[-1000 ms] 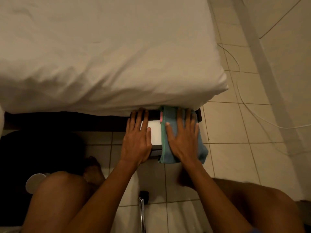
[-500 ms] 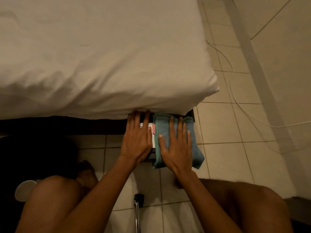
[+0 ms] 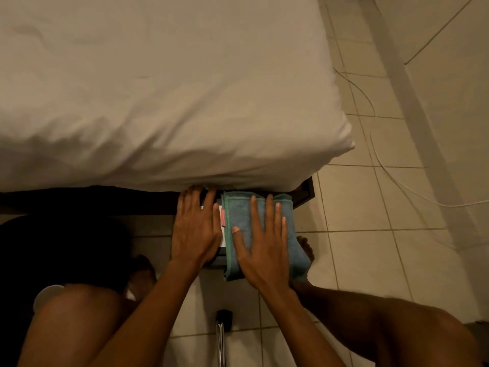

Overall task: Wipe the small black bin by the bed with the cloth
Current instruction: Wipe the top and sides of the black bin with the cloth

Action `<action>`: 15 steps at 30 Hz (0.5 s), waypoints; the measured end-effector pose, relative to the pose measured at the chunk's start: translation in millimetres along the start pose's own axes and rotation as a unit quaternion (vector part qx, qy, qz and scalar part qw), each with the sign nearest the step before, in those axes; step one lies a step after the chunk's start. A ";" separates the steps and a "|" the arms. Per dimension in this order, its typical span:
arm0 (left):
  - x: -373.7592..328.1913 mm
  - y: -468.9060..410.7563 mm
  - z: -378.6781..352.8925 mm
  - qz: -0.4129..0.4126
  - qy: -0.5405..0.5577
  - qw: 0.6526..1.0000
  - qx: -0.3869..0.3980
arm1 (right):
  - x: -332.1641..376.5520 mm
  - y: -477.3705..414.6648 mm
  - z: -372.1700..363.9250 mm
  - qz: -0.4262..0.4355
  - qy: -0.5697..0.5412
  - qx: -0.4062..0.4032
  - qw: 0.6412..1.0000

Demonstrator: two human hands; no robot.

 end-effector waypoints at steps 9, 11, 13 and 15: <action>-0.4 6.7 -2.6 0.017 -0.021 1.000 0.009 | -25.2 -22.7 14.5 -0.078 -0.019 -0.019 0.997; -0.9 5.2 -2.8 0.024 -0.008 1.000 0.013 | -30.6 -13.9 13.0 -0.108 -0.047 -0.029 0.993; -2.2 4.8 -4.7 0.026 -0.001 1.000 0.015 | -28.3 7.3 5.6 -0.114 -0.043 -0.053 0.991; -2.5 4.7 -6.6 0.025 -0.002 1.000 0.016 | -21.9 25.6 -5.5 -0.098 -0.008 -0.065 0.993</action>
Point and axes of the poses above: each hand's wrist, its own y-axis away from the middle knuckle, its own z-axis out of the back of the hand, x = y × z, the point moved 2 cm from there along -y, towards the middle knuckle, and after that the axes turned 12 degrees about x, right-handed, at the moved point
